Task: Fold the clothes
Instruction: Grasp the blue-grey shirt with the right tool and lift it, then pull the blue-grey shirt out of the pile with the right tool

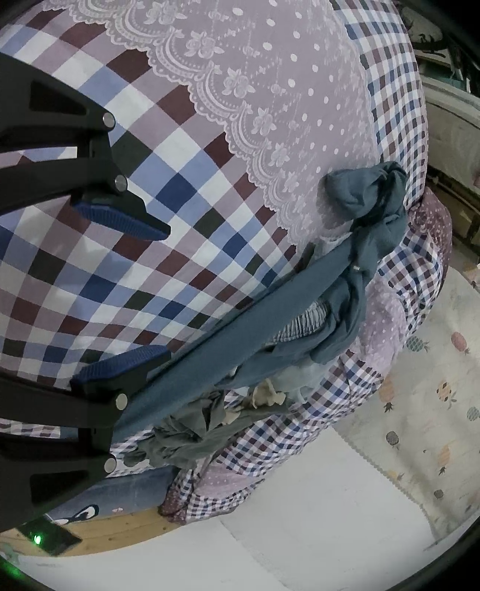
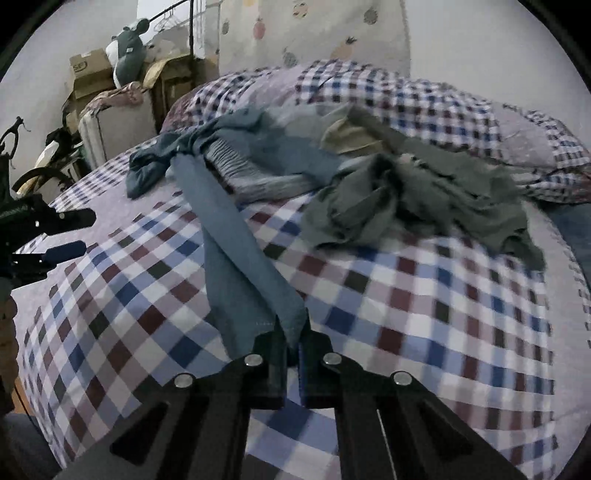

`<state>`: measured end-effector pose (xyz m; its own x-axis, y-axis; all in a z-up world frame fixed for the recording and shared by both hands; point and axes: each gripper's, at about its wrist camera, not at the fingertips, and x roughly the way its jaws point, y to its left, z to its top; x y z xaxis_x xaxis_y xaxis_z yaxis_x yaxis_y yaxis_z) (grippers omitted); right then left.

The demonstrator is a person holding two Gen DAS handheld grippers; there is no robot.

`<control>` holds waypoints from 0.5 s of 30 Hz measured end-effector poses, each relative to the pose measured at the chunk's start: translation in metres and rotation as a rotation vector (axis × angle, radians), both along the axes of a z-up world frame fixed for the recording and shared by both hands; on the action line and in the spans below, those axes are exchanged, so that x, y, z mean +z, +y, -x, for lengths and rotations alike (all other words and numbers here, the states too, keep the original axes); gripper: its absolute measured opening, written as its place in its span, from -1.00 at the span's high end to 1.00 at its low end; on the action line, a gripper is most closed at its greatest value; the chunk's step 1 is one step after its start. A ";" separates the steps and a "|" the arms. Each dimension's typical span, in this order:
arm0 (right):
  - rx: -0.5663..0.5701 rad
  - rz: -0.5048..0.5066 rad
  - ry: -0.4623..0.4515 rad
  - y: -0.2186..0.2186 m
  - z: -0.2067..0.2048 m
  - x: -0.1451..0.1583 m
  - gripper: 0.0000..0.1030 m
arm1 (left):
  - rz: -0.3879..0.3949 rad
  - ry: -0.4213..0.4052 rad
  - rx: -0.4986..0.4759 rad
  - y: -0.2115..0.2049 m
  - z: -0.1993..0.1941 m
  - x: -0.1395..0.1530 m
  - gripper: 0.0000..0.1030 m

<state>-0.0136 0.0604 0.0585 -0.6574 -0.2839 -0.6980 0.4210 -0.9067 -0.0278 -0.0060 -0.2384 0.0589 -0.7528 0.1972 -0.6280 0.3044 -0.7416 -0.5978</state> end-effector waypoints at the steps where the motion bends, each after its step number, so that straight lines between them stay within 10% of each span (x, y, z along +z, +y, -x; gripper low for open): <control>1: -0.009 -0.003 0.015 0.005 -0.003 0.005 0.98 | 0.000 0.002 0.003 -0.001 0.000 0.000 -0.21; 15: -0.297 -0.069 0.225 0.139 -0.031 0.103 0.98 | 0.001 0.023 0.051 -0.019 -0.005 0.005 -0.21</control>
